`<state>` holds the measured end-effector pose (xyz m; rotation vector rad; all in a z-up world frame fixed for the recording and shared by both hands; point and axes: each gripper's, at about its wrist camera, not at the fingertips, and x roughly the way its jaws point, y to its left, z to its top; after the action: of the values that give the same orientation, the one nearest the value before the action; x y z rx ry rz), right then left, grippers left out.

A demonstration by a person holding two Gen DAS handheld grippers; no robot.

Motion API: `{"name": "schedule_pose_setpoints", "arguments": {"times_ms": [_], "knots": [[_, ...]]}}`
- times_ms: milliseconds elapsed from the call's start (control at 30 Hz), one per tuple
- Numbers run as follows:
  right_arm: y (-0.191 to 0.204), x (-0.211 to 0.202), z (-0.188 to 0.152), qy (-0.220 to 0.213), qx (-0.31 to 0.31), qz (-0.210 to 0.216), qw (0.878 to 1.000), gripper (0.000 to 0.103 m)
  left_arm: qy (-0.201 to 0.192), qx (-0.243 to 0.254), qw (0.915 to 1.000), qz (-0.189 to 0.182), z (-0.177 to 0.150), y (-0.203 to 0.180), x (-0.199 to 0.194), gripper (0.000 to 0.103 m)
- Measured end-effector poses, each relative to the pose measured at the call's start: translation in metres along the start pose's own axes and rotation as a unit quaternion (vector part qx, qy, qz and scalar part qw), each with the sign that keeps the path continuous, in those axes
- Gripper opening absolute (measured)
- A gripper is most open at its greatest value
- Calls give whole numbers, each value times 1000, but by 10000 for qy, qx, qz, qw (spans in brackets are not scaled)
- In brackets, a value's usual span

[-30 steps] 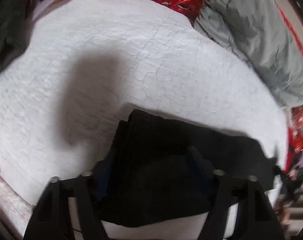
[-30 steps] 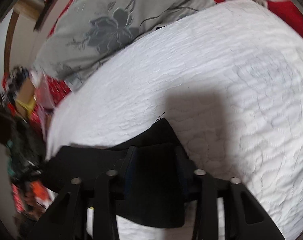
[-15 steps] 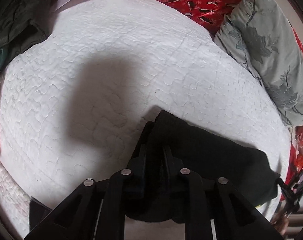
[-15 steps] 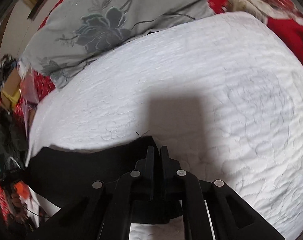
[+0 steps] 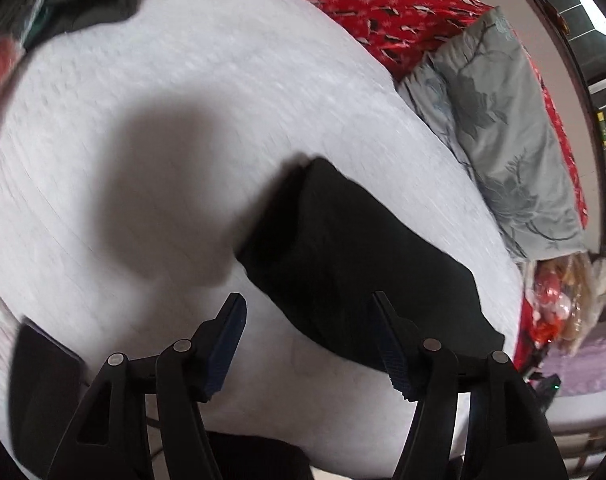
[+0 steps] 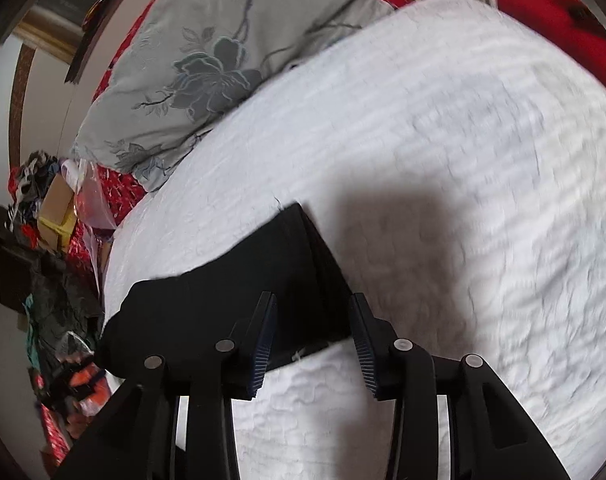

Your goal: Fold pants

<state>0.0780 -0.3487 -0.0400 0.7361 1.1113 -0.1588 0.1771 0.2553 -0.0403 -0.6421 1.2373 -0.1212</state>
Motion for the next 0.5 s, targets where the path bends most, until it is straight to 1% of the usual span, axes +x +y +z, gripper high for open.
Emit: {"name": "schedule_pose_setpoints", "arguments": {"times_ms": [100, 233, 267, 300, 333, 367, 400, 500], "knots": [[-6, 2, -5, 65, 302, 230, 9993, 40, 37, 4, 9998, 205, 2, 1, 14, 64], [-5, 9, -8, 86, 345, 70, 9993, 42, 122, -222, 9991, 341, 9, 6, 31, 61], [-5, 12, -7, 77, 372, 46, 9993, 42, 139, -260, 9989, 371, 9, 7, 35, 59], [-4, 15, -7, 60, 388, 35, 9992, 42, 148, -302, 9986, 416, 9, 3, 41, 49], [-3, 18, -5, 54, 356, 19, 9994, 38, 161, -337, 9982, 462, 9, 4, 42, 34], [-1, 19, -4, 33, 295, -37, 9996, 17, 167, -387, 9980, 475, 8, 5, 42, 28], [3, 19, -2, 41, 204, -29, 9998, 7, 176, -414, 9979, 457, 7, 4, 41, 23], [9, 0, -3, -166, -4, 138, 9998, 7, 85, -233, 9968, 757, 4, -1, 40, 22]]}}
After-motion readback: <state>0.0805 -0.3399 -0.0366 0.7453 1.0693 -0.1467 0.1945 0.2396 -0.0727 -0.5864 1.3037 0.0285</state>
